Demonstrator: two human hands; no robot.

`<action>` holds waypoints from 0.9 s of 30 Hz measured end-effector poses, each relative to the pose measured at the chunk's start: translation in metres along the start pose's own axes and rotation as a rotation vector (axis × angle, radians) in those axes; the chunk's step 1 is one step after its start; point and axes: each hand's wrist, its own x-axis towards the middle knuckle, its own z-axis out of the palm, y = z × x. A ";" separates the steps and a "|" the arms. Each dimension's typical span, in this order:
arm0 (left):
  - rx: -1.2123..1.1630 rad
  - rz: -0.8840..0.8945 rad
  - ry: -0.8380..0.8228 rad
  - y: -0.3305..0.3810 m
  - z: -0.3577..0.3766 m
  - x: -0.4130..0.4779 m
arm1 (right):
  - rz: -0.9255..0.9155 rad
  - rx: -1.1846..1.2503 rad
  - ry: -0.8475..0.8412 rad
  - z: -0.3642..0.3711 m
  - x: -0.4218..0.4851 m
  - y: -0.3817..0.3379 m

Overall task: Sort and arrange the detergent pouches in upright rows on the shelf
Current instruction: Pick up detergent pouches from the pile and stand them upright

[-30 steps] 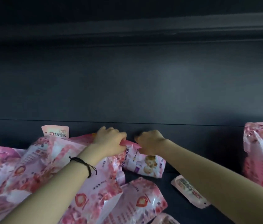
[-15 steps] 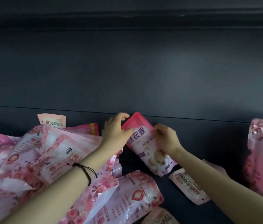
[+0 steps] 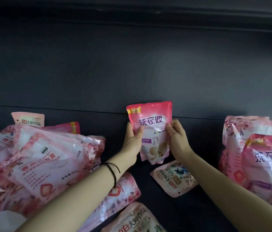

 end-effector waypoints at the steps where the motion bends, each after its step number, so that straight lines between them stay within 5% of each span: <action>1: 0.024 0.023 -0.014 -0.001 0.000 0.000 | 0.024 0.001 -0.008 -0.002 0.000 0.002; 8: 0.158 -0.020 -0.127 -0.016 0.004 -0.004 | 0.106 -0.208 -0.094 -0.031 -0.020 0.006; 19: 0.241 -0.047 -0.352 -0.015 0.016 -0.018 | 0.306 -0.289 0.055 -0.056 -0.033 -0.020; 27: 0.205 -0.042 -0.300 -0.015 0.024 -0.006 | 0.296 -0.232 0.102 -0.055 -0.031 -0.023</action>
